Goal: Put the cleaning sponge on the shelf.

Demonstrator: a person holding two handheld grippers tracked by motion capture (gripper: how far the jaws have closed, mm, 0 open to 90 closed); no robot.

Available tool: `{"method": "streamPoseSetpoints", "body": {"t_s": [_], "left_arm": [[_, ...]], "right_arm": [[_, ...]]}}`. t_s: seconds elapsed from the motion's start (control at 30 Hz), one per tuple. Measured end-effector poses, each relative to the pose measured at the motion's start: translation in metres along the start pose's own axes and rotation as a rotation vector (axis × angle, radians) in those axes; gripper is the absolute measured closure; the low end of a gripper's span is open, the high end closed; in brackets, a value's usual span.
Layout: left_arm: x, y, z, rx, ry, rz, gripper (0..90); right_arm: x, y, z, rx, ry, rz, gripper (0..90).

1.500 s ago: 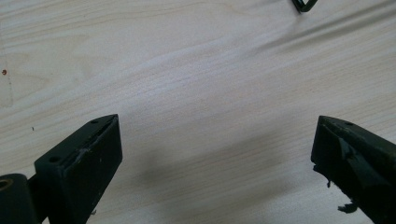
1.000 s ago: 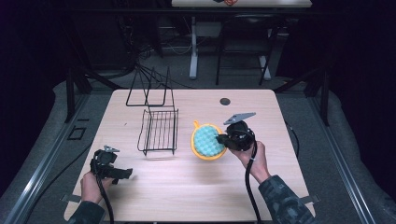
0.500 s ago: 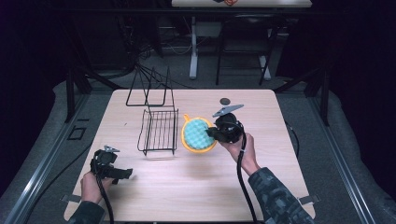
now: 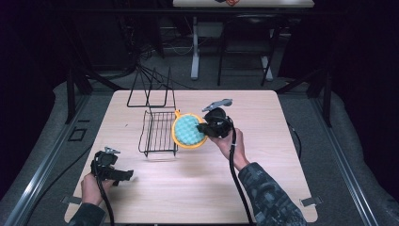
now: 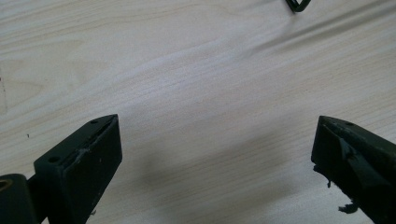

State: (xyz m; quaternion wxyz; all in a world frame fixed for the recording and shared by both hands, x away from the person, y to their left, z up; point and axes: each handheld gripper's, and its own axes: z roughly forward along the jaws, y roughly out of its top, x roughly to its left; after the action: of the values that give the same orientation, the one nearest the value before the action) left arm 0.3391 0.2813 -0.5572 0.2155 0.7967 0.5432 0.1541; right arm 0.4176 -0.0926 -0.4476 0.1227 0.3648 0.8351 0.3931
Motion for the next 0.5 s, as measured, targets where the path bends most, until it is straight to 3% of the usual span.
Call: {"method": "streamPoseSetpoints", "body": {"t_s": [0.5], "left_arm": [[-0.001, 0.000, 0.001, -0.002, -0.003, -0.003, 2.0]], "right_arm": [[0.014, 0.022, 0.034, 0.008, -0.001, 0.008, 85.8]]}}
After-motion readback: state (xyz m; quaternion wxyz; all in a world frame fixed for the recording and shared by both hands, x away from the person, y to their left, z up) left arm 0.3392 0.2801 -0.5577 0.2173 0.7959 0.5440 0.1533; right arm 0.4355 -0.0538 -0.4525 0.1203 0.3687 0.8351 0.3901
